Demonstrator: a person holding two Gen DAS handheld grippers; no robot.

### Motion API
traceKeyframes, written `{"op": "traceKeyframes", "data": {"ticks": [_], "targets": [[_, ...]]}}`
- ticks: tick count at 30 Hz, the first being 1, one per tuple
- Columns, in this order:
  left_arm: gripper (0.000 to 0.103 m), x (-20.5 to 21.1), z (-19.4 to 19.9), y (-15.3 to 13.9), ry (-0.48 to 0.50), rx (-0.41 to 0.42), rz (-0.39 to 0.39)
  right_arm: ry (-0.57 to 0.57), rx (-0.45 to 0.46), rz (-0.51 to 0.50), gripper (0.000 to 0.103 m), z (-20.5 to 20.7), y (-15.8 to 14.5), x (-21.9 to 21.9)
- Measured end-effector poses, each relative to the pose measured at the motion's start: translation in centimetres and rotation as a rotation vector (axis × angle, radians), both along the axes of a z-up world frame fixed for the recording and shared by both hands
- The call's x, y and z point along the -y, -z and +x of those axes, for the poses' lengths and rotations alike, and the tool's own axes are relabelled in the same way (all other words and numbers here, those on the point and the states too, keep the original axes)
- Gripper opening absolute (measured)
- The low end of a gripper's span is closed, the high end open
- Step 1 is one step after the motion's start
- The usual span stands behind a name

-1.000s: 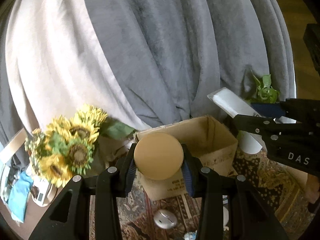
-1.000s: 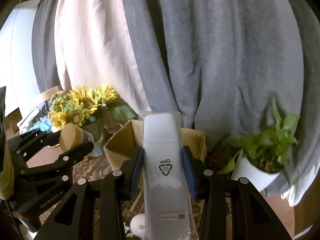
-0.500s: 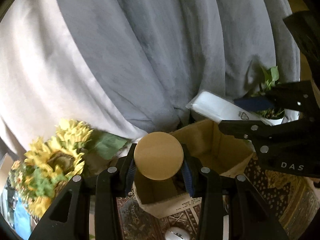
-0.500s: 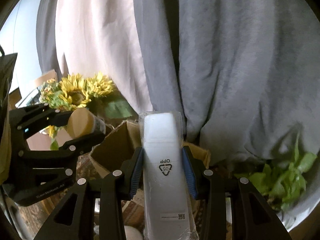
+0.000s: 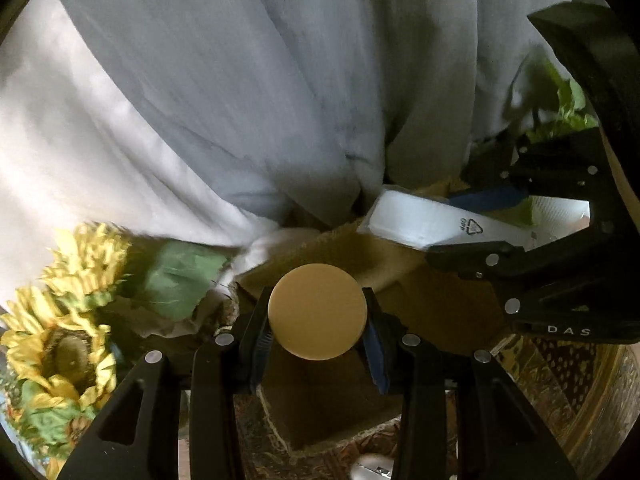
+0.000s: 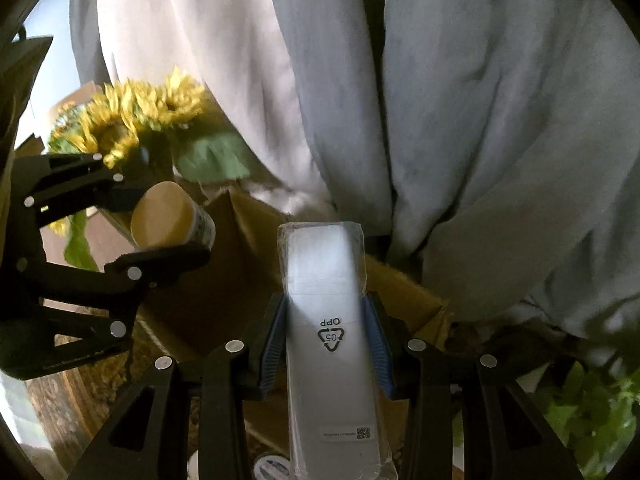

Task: Organize rigid objects
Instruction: 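Lift the jar and the bagged remote and carry both over the cardboard box, then lower into the box and open the left gripper while the right gripper releases the remote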

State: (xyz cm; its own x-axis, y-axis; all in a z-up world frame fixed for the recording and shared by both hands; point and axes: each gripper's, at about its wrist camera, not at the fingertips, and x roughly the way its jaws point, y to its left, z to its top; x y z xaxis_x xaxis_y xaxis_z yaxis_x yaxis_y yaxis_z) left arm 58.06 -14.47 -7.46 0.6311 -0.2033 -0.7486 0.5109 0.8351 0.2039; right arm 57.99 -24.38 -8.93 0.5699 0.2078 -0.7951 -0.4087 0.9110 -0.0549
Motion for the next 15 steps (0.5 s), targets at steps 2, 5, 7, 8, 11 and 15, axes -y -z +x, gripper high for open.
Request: {"op": "traceKeyframes", "data": {"ticks": [2, 5, 7, 8, 11, 15], "targets": [[0.040, 0.1, 0.7, 0.6, 0.001, -0.029, 0.005, -0.014, -0.021, -0.001, 0.040, 0.5, 0.8, 0.0], [0.040, 0.5, 1.0, 1.3, 0.011, -0.062, 0.009, -0.043, -0.041, -0.014, 0.040, 1.0, 1.6, -0.4], [0.040, 0.6, 1.2, 1.9, 0.014, -0.080, 0.014, -0.056, -0.050, -0.024, 0.040, 1.3, 2.0, -0.8], [0.040, 0.6, 1.3, 2.1, 0.016, -0.085, 0.015, -0.060, -0.054, -0.024, 0.040, 1.3, 2.2, -0.8], [0.040, 0.8, 1.5, 2.6, 0.028, -0.109, 0.026, -0.066, -0.069, -0.025, 0.040, 1.6, 2.9, -0.7], [0.040, 1.1, 2.0, 3.5, 0.035, -0.142, 0.044, -0.072, -0.098, -0.028, 0.040, 1.9, 3.9, -0.7]]}}
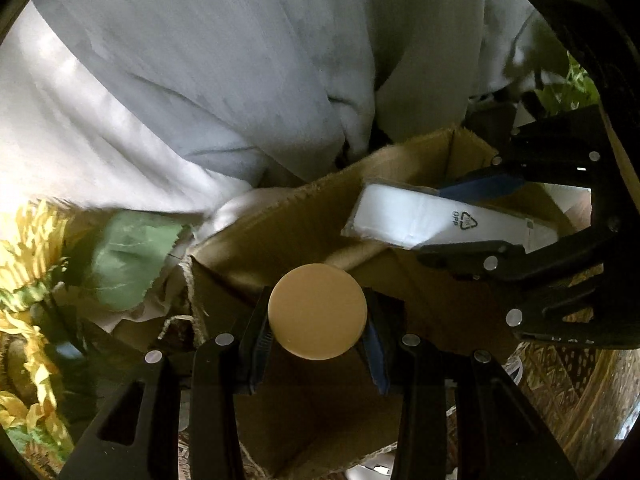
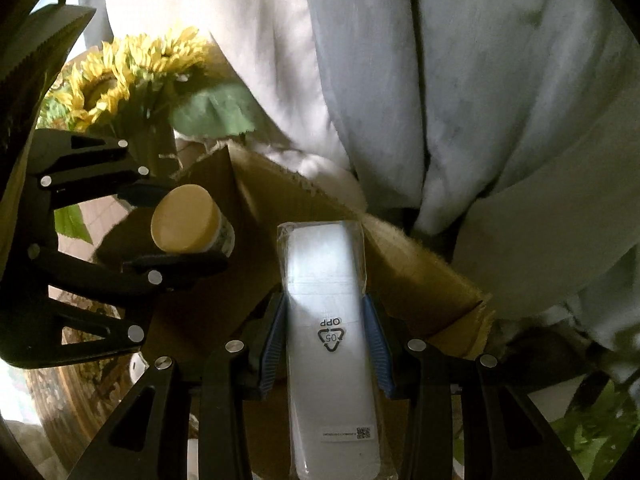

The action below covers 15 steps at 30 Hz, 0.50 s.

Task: Organize rigid objects
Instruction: 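Lower into the box and open the left gripper while the right gripper releases the remote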

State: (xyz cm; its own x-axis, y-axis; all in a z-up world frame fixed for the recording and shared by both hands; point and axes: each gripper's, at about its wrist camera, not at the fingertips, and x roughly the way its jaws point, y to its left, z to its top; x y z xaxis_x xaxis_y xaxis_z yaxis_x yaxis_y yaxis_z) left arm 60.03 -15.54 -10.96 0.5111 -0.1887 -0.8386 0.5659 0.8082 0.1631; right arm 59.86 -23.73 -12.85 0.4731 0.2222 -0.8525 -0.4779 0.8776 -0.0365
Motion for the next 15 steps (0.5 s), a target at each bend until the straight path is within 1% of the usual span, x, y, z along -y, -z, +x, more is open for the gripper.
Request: {"op": "traceKeyframes", "data": {"ticks": [4, 5, 6, 7, 8, 10, 13, 15], "targets": [[0.041, 0.1, 0.6, 0.9, 0.000, -0.056, 0.006, 0.002, -0.031, -0.011, 0.040, 0.2, 1.0, 0.0], [0.043, 0.1, 0.7, 1.0, -0.003, -0.063, 0.006, 0.006, -0.043, -0.010, 0.042, 0.3, 1.2, 0.0], [0.049, 0.1, 0.7, 1.1, -0.013, -0.068, 0.008, 0.011, -0.050, -0.012, 0.043, 0.4, 1.4, 0.1], [0.052, 0.0, 0.7, 1.0, -0.018, -0.066, 0.009, 0.017, -0.050, -0.021, 0.043, 0.4, 1.4, 0.1], [0.057, 0.0, 0.6, 0.9, -0.019, -0.062, 0.005, 0.030, -0.047, -0.039, 0.047, 0.4, 1.6, 0.1], [0.061, -0.1, 0.4, 0.6, -0.028, -0.050, -0.005, 0.048, -0.041, -0.031, 0.055, 0.3, 1.5, 0.4], [0.068, -0.4, -0.2, -0.2, -0.053, -0.022, -0.022, 0.081, -0.001, -0.023, 0.055, -0.3, 0.6, 0.8], [0.077, -0.9, -1.0, -1.1, -0.065, 0.000, -0.050, 0.106, 0.033, -0.014, 0.057, -0.9, -0.3, 1.1]]}}
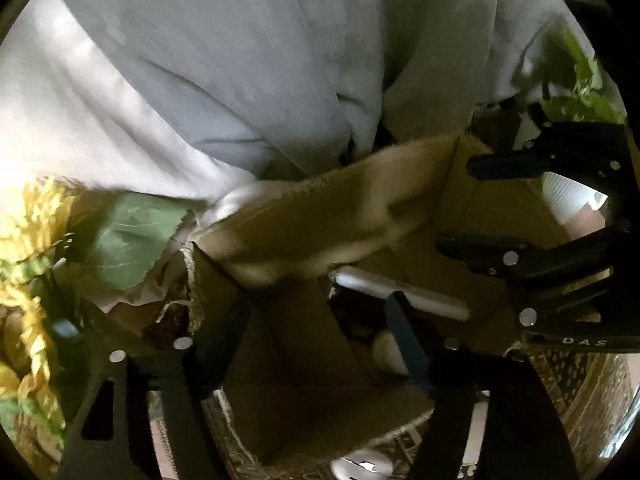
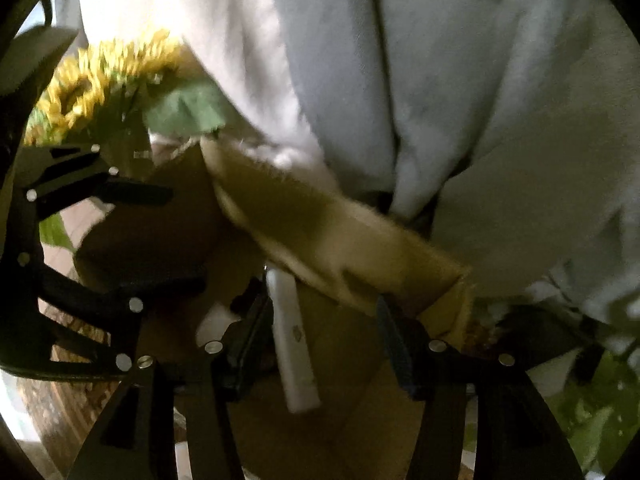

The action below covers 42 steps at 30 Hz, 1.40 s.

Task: Organize rigid objects
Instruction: 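Lower into the box and open the left gripper while the right gripper releases the remote, then withdraw both open grippers from the box toward the items on the rug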

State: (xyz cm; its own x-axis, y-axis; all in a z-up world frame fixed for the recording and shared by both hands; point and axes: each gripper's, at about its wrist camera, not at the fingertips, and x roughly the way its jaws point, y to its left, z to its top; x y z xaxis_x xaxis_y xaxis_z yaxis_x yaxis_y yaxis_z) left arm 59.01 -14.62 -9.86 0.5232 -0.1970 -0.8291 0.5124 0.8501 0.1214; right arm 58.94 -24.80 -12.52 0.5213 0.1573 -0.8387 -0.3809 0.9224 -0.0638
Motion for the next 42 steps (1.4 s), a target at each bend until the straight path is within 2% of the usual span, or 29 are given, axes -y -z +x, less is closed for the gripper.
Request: {"op": "traceKeyframes", "data": {"ticks": [3, 5, 7, 9, 15, 23, 32, 38, 42], "targets": [[0.088, -0.6, -1.2, -1.1, -0.026, 0.026, -0.035, 0.056, 0.069, 0.010, 0.067, -1.6, -1.8, 0.6], [0.090, -0.9, -2.1, -1.7, -0.043, 0.052, -0.040, 0.090, 0.105, 0.014, 0.073, -2.3, -2.7, 0.8], [0.093, -1.5, -2.8, -2.5, -0.054, 0.074, -0.054, 0.130, 0.139, 0.016, 0.076, -3.1, -3.8, 1.0], [0.100, -1.9, -4.0, -3.3, -0.085, 0.122, -0.037, 0.171, 0.167, 0.022, 0.079, -4.1, -4.8, 0.9], [0.103, -3.2, -6.7, -4.5, -0.145, 0.222, -0.019, 0.276, 0.240, 0.017, 0.088, -7.1, -6.6, 0.3], [0.103, -5.0, -10.9, -5.0, -0.221, 0.330, -0.013, 0.356, 0.328, -0.011, 0.089, -11.5, -7.7, -0.1], [0.103, -6.8, -14.1, -5.0, -0.289, 0.334, -0.088, 0.403, 0.340, 0.043, 0.089, -14.8, -7.6, -0.3], [0.102, -7.3, -15.4, -4.1, -0.320, 0.318, -0.097, 0.416, 0.301, 0.086, 0.089, -16.0, -6.3, -0.2], [0.099, -7.3, -15.7, -2.8, -0.328, 0.274, -0.107, 0.423, 0.275, 0.091, 0.089, -16.4, -5.2, -0.2]]}}
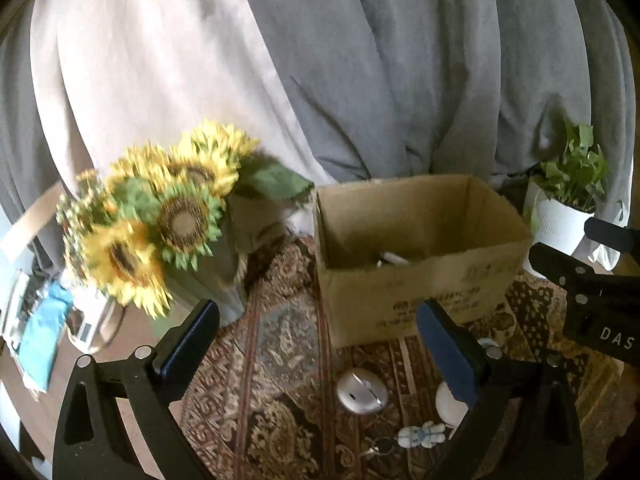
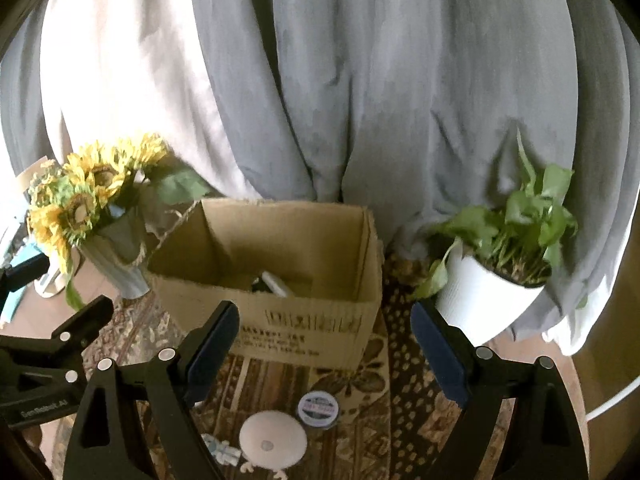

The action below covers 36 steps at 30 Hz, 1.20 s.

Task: Organize rigid objects
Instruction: 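Withdraw both open grippers from the box toward the items on the rug, then grasp the silver egg-shaped object with the left gripper while the right grasps the round tin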

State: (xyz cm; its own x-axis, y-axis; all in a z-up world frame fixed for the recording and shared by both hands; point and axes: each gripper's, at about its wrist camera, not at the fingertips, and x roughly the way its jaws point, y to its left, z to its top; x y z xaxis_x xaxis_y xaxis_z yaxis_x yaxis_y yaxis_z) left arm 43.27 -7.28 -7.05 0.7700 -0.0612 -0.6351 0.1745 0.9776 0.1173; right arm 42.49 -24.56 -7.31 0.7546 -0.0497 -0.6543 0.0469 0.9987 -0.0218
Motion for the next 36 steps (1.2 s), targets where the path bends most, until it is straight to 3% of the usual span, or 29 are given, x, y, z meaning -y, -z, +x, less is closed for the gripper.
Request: {"op": "traceKeyframes", "data": {"ticks": [11, 25, 36], "targets": [[0.095, 0.1, -0.5, 3.4, -0.025, -0.096, -0.025, 0.026, -0.040, -0.002, 0.088, -0.6, 2.3, 0.2], [0.092, 0.4, 0.6, 8.3, -0.028, -0.251, -0.052, 0.035, -0.211, 0.098, 0.085, 0.1, 7.9, 0.9], [0.090, 1.0, 2.6, 11.9, -0.027, -0.354, -0.055, 0.055, -0.333, 0.152, 0.073, 1.8, 12.2, 1.7]]}}
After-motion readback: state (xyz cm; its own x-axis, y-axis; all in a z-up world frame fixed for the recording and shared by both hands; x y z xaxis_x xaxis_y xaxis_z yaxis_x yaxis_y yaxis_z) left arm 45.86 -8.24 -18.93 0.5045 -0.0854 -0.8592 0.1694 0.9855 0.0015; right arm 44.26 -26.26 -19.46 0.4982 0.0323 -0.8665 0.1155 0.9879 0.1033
